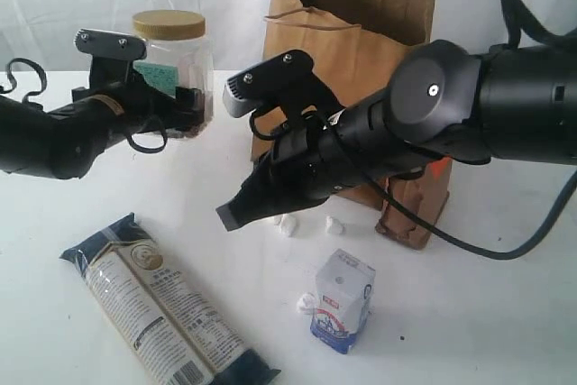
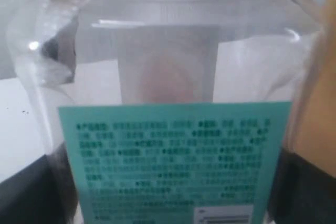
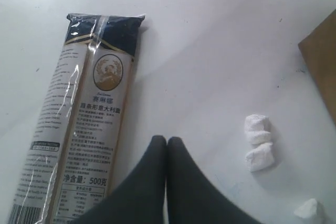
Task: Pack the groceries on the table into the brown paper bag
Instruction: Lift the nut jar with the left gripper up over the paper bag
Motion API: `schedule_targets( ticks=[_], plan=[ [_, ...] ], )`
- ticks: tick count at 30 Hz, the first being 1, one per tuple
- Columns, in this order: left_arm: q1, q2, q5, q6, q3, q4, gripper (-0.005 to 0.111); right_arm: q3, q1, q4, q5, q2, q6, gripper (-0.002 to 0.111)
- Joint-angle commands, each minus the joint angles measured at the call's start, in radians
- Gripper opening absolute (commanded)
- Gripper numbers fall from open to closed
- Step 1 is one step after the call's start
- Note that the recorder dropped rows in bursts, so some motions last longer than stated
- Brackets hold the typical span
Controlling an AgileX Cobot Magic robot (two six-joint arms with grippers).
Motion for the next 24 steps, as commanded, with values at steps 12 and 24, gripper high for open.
schedule_targets(
  ticks=[12, 24],
  plan=[
    [0.003, -0.422, 0.196, -0.022, -0.003, -0.001, 0.000, 0.004, -0.001, 0.000, 0.183, -0.163, -0.001, 0.000],
    [0.003, -0.518, -0.042, -0.794, -0.003, 0.603, 0.000, 0.004, -0.001, -0.457, 0.472, -0.297, 0.234, 0.000]
  ],
)
